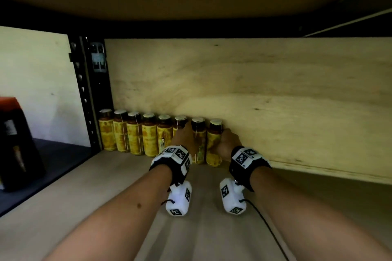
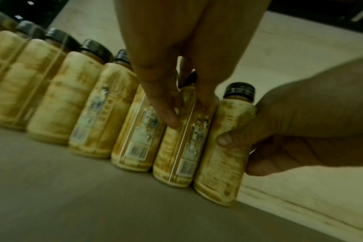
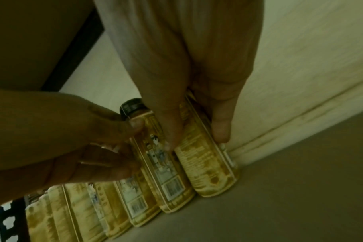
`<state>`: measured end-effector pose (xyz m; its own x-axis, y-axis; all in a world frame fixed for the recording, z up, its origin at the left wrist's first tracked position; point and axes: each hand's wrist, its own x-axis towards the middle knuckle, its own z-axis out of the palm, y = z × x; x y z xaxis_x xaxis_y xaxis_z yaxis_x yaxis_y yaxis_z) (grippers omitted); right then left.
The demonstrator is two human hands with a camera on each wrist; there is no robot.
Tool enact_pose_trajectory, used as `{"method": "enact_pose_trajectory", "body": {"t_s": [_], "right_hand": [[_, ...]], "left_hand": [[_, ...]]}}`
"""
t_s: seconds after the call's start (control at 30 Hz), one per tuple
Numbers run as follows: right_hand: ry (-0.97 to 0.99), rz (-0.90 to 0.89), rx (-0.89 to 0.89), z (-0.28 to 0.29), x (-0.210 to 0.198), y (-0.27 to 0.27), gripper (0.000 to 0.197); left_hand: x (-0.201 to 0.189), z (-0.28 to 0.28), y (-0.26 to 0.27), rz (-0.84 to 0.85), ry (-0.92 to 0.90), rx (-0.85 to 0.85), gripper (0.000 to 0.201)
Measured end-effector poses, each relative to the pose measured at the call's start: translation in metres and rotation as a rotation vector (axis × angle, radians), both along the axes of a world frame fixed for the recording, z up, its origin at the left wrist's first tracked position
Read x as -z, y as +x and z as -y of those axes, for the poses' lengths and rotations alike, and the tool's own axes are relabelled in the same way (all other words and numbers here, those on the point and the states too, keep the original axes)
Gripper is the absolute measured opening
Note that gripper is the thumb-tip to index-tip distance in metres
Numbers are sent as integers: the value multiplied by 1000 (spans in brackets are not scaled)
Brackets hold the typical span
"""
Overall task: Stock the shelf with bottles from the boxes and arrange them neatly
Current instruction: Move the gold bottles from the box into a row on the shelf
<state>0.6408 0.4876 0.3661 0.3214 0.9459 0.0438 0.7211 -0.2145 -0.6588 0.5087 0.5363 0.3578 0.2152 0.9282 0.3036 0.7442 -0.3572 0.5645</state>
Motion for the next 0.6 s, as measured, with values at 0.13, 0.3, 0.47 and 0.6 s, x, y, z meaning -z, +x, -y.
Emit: {"method": "enact_pose_trajectory", "body": {"t_s": [0.13, 0.3, 0.47, 0.6], "right_hand": [[-159, 74, -128, 55, -7, 7, 90], [-301, 291, -344, 145, -19, 1, 43], [-394, 218, -490, 248, -13, -21, 37], [-421, 78, -539, 322, 19, -32, 32]], "left_hand": [[4, 51, -23, 16, -20, 83, 61], [10, 129, -51, -30, -180, 207, 44], [12, 228, -67, 69, -266, 378, 20], [40, 299, -75, 109, -456, 561, 12]]}}
